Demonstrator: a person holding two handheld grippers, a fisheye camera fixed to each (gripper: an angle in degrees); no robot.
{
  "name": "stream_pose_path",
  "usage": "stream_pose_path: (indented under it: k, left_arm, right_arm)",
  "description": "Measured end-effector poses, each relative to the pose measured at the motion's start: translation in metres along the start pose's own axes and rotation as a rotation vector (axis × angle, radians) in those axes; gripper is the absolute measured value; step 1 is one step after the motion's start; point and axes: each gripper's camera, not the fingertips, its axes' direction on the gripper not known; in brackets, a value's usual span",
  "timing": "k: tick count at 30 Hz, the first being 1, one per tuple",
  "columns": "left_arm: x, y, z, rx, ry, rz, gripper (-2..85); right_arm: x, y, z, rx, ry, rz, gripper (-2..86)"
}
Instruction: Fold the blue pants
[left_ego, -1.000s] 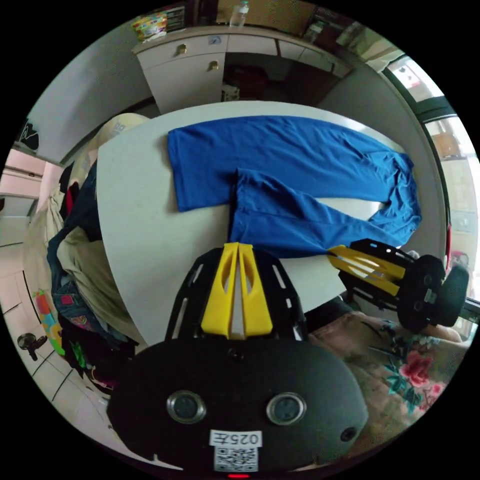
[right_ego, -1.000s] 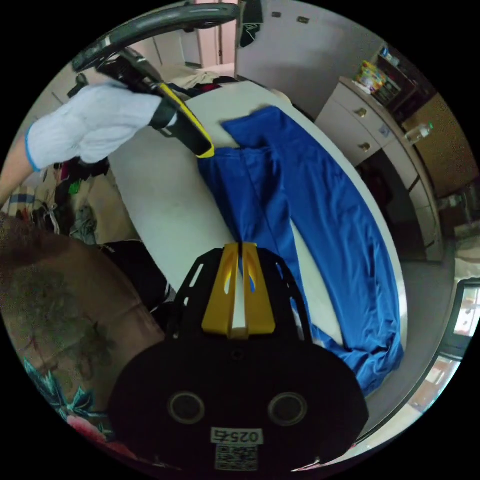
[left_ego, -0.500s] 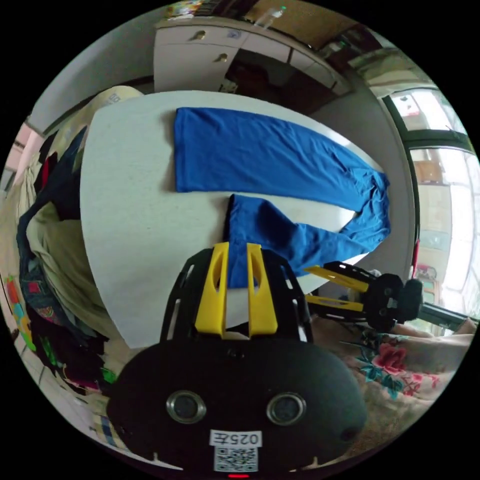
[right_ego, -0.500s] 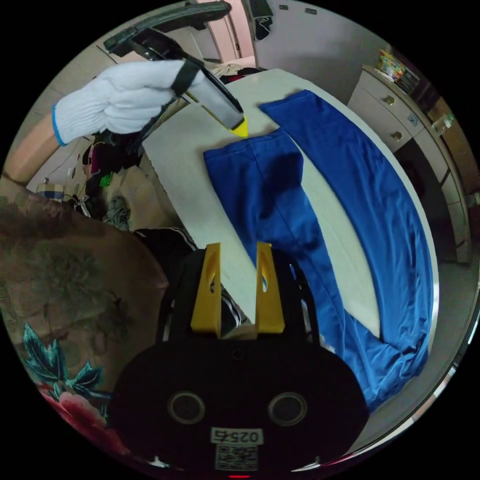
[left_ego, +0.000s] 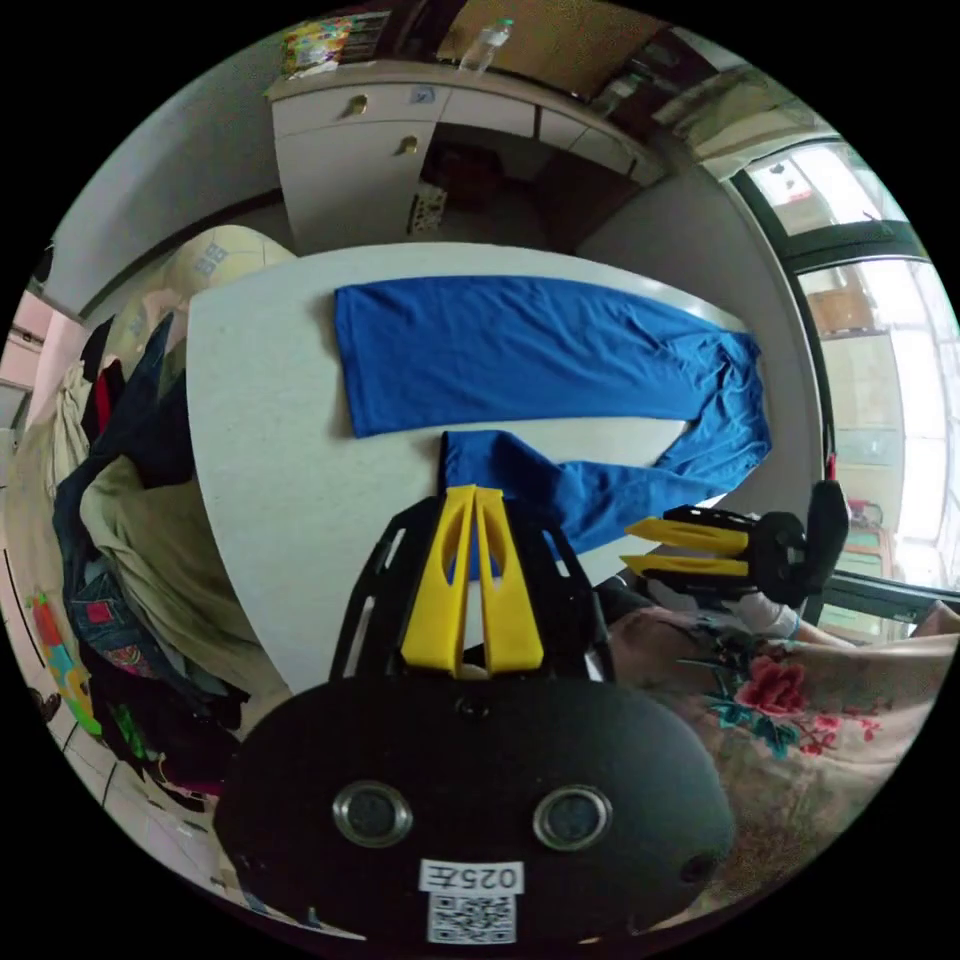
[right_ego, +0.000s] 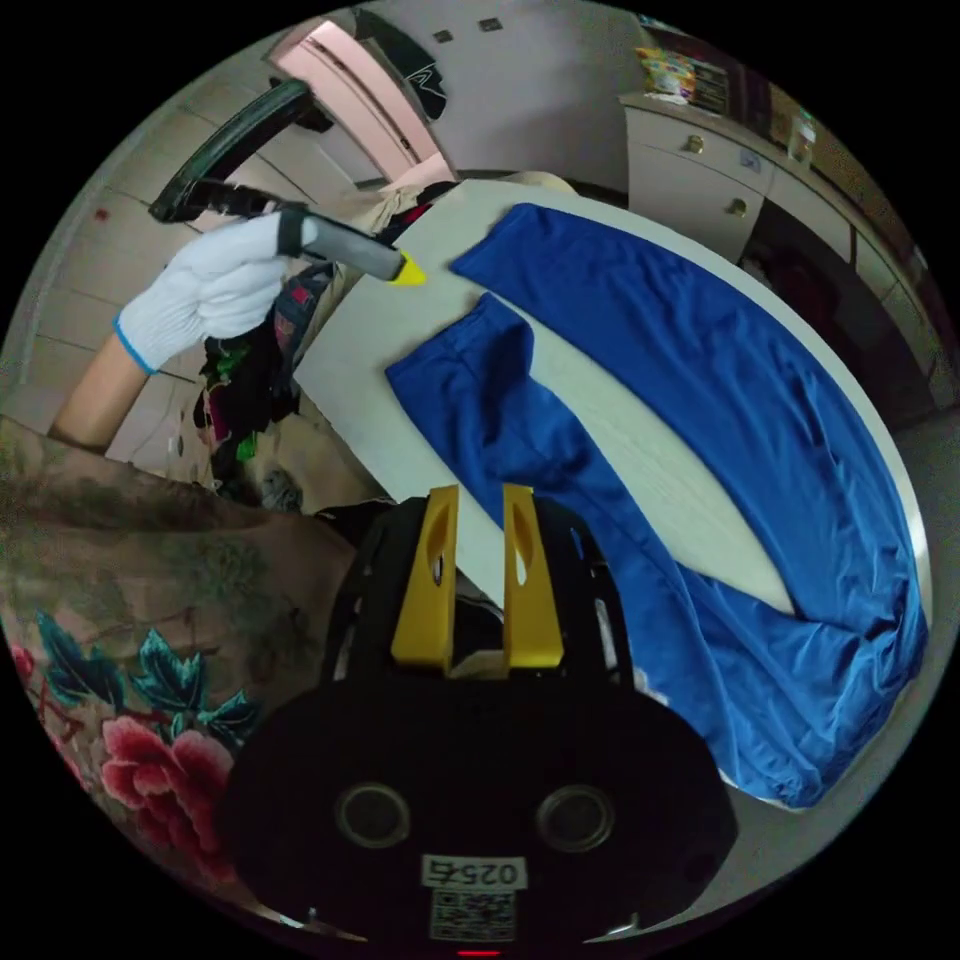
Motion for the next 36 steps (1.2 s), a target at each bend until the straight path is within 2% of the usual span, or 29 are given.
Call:
stream_pose_path:
  k: [3, 5, 9, 13, 15, 23, 31, 34, 36]
  left_arm:
    - [-0.007, 0.001, 0.011, -0.023, 0.043, 0.035, 0.8]
    - [-0.010, -0.003, 0.032, -0.063, 0.062, 0.065, 5.4]
    - [-0.004, -0.010, 0.065, -0.128, -0.042, 0.115, 5.2]
    - [-0.001, -0.012, 0.077, -0.152, -0.025, 0.114, 2.0]
    - [0.000, -0.011, 0.086, -0.176, -0.107, 0.104, 0.6]
    - [0.000, -0.001, 0.092, -0.171, -0.202, 0.084, 4.0]
    - [-0.013, 0.007, 0.095, -0.142, -0.172, 0.069, -1.2]
    - [-0.014, 0.019, 0.086, -0.095, -0.154, 0.074, -1.2]
    - [-0.011, 0.037, 0.065, 0.008, -0.122, 0.100, -1.3]
  right_arm:
    - [0.016, -0.005, -0.010, 0.020, -0.045, 0.024, 8.2]
    - [0.023, -0.010, -0.013, 0.022, -0.070, 0.033, 8.2]
    - [0.028, -0.018, -0.023, 0.023, -0.080, 0.032, 8.0]
    - [0.023, -0.022, -0.031, 0.036, -0.055, 0.020, 7.6]
    - [0.023, -0.026, -0.034, 0.042, -0.058, 0.025, 7.6]
    - [0.024, -0.082, -0.043, 0.070, -0.037, -0.077, 8.4]
    - [0.037, -0.138, -0.039, 0.011, -0.038, -0.160, 8.4]
    - [0.049, -0.157, -0.029, -0.036, -0.096, -0.154, 8.4]
    - [0.058, -0.169, -0.026, -0.072, -0.125, -0.154, 8.1]
